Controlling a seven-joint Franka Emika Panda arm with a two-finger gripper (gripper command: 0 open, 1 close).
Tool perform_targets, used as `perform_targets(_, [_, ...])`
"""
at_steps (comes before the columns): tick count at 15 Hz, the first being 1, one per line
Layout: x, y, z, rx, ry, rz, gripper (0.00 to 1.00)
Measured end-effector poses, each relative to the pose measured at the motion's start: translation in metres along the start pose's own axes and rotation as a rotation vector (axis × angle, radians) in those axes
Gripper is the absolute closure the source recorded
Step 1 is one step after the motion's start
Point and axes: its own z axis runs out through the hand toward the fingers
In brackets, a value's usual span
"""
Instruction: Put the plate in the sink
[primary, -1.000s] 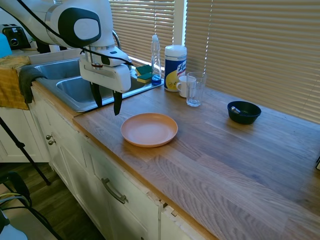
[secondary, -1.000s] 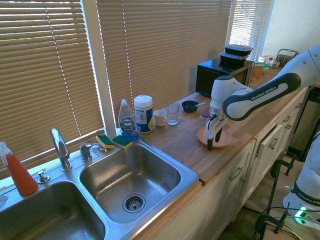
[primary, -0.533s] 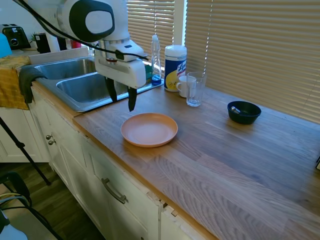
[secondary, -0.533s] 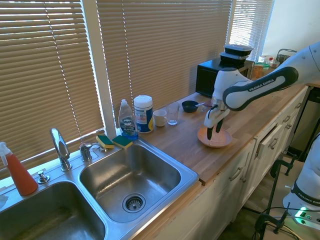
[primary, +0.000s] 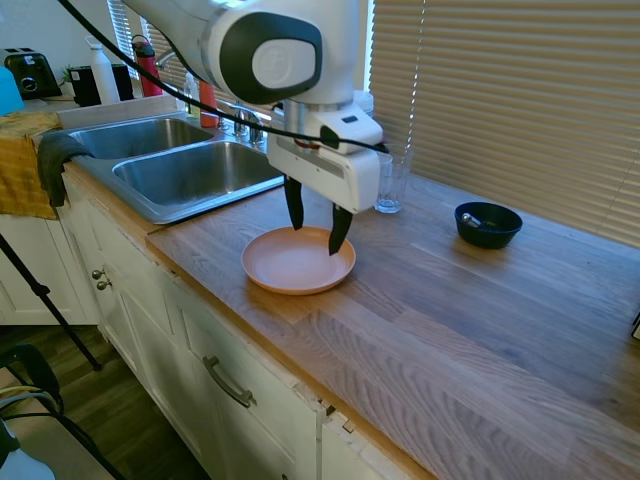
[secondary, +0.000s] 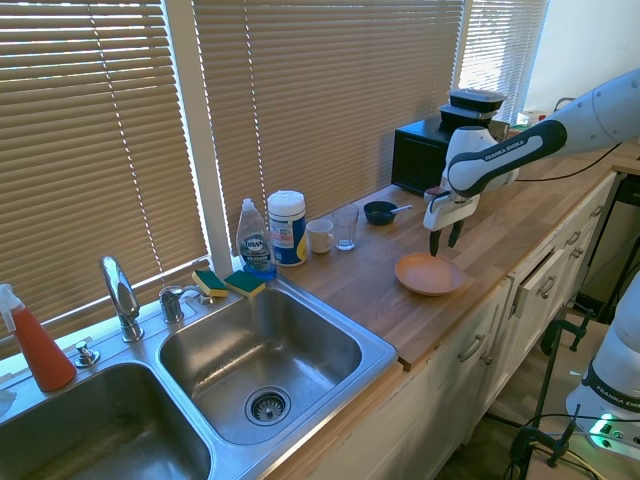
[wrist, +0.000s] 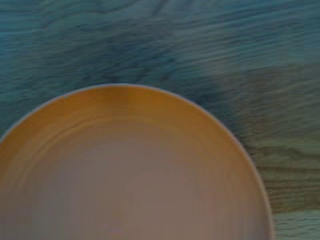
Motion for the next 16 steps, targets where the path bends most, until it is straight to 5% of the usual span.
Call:
perform_targets(7, [0.019, 0.007, 0.046, 0.052, -0.104, -0.054, 0.00])
perform_targets(8, [0.019, 0.006, 0.048, 0.066, -0.114, -0.065, 1.00])
perform_targets(16, [0.024, 0.000, 0.055, 0.114, -0.153, -0.091, 1.00])
